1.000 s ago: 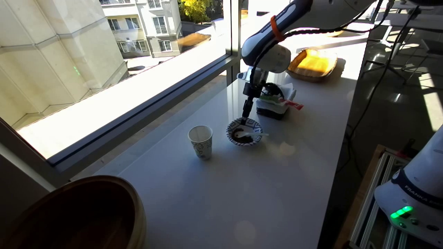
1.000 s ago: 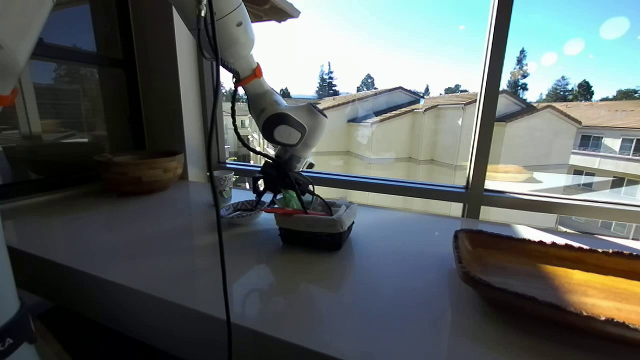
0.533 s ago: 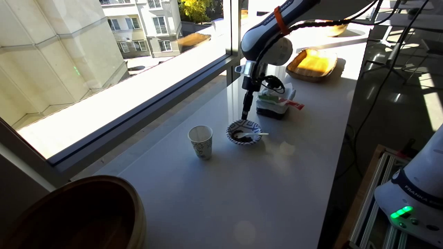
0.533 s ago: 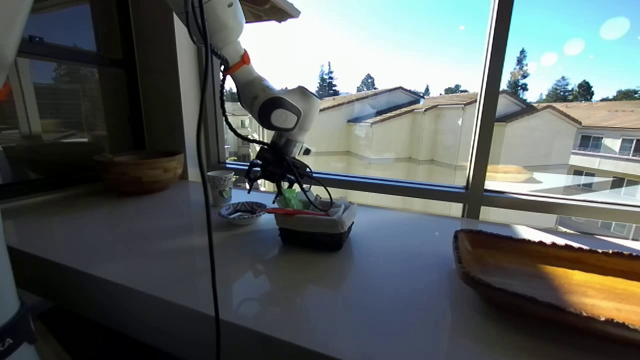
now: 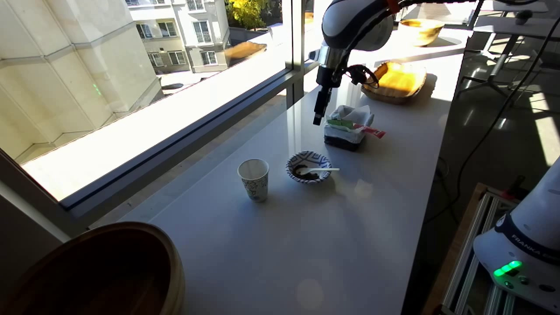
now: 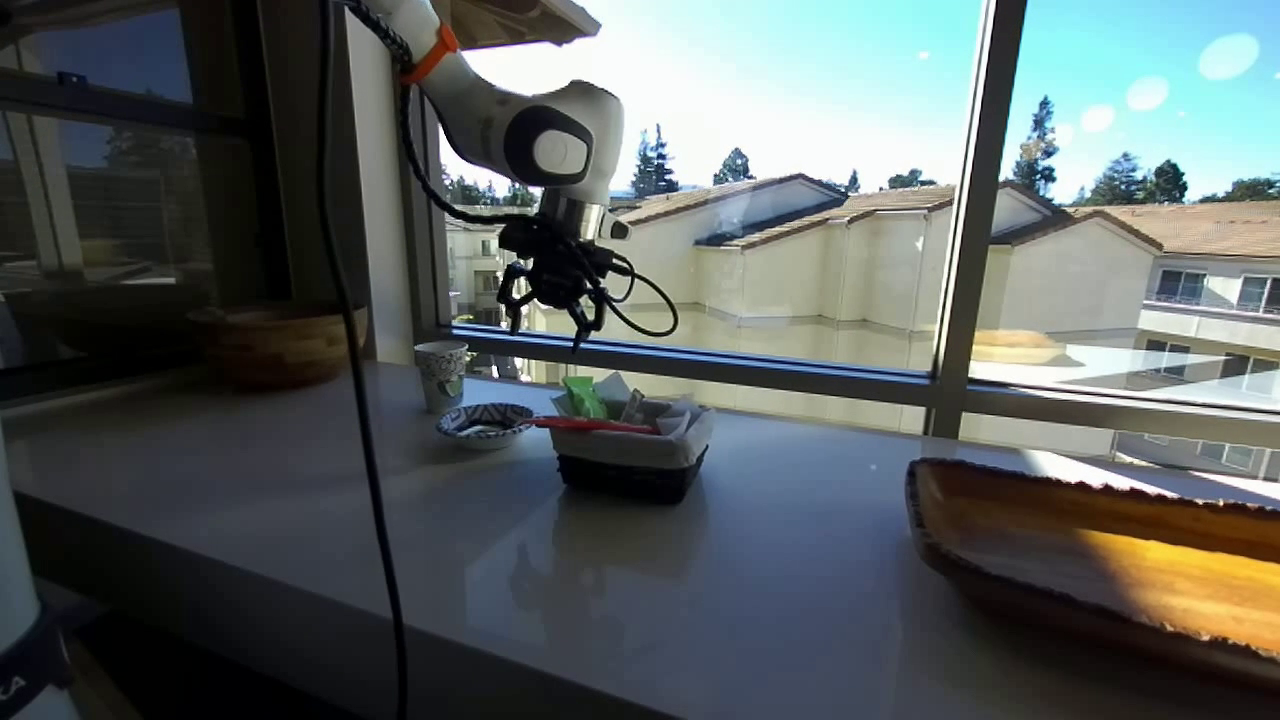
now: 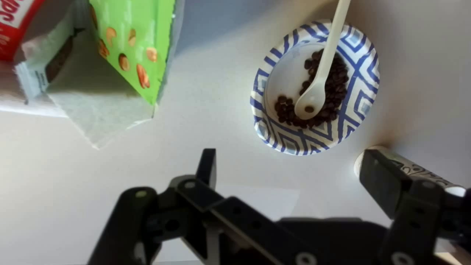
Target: Take the bowl out of the basket and place it next to the cup
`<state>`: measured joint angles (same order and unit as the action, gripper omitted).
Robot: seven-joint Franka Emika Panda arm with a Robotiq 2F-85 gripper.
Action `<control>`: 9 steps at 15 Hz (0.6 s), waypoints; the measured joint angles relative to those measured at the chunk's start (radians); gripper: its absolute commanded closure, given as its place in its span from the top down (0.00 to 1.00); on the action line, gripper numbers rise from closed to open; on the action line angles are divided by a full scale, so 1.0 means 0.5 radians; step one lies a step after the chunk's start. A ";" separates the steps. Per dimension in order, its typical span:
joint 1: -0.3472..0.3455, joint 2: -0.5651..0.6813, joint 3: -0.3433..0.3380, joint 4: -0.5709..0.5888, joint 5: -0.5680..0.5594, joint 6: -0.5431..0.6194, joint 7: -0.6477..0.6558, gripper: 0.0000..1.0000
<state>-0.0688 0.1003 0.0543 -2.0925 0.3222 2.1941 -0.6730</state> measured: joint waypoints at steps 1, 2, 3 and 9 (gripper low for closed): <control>0.000 -0.061 -0.016 -0.020 -0.030 0.001 0.088 1.00; -0.001 -0.118 -0.033 -0.035 -0.047 0.001 0.178 1.00; -0.002 -0.175 -0.052 -0.050 -0.052 0.001 0.269 1.00; -0.007 -0.442 -0.149 -0.138 -0.046 -0.083 0.622 1.00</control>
<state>-0.0721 -0.1205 -0.0202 -2.1613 0.2994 2.1526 -0.3619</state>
